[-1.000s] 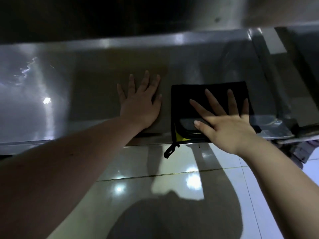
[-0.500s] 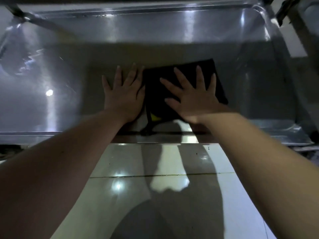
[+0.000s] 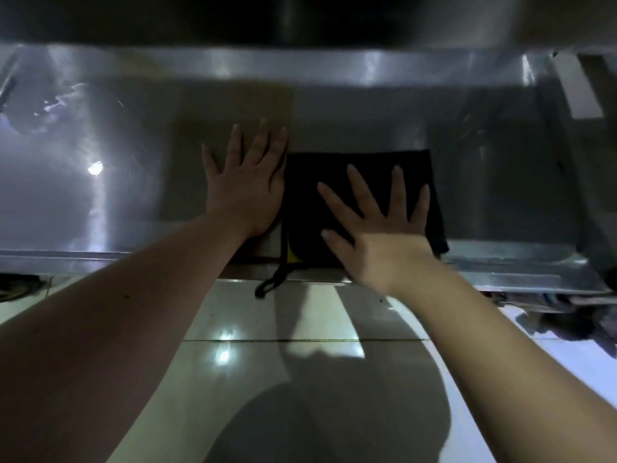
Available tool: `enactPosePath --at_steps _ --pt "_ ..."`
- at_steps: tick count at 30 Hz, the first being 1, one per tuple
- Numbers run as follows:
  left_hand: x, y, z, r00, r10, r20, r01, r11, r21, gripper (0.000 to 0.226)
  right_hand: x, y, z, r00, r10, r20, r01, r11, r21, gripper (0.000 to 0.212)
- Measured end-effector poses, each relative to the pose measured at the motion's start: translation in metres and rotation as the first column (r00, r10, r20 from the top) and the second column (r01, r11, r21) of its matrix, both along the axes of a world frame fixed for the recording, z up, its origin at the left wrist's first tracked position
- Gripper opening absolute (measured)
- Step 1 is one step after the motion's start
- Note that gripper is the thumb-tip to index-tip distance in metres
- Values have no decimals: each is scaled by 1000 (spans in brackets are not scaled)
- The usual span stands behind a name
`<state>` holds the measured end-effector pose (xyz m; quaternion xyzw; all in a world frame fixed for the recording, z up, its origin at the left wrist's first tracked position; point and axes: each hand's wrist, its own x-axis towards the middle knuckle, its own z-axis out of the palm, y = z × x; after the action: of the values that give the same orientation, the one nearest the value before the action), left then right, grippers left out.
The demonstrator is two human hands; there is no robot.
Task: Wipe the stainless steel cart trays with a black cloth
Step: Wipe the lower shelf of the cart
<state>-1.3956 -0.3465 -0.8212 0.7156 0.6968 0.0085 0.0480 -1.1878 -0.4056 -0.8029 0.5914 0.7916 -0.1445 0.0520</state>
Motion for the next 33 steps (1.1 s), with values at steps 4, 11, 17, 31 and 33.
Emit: enactPosePath --at_steps 4,11,17,31,33 --pt "3 -5 -1 1000 -7 4 7 1000 13 56 6 -28 -3 1000 9 13 -8 1000 -12 56" --pt "0 -10 2 1000 13 29 -13 1000 6 59 -34 138 -1 987 -161 20 161 987 5 58" --pt "-1 -3 4 998 15 53 -15 1000 3 56 -34 141 -3 985 -170 21 170 985 -3 59" --pt "1 -9 29 980 -3 201 -9 998 61 57 1 26 14 987 -152 -49 155 985 79 55" --pt "19 -17 34 982 -71 175 51 992 118 54 21 43 13 934 -330 -140 347 931 118 53"
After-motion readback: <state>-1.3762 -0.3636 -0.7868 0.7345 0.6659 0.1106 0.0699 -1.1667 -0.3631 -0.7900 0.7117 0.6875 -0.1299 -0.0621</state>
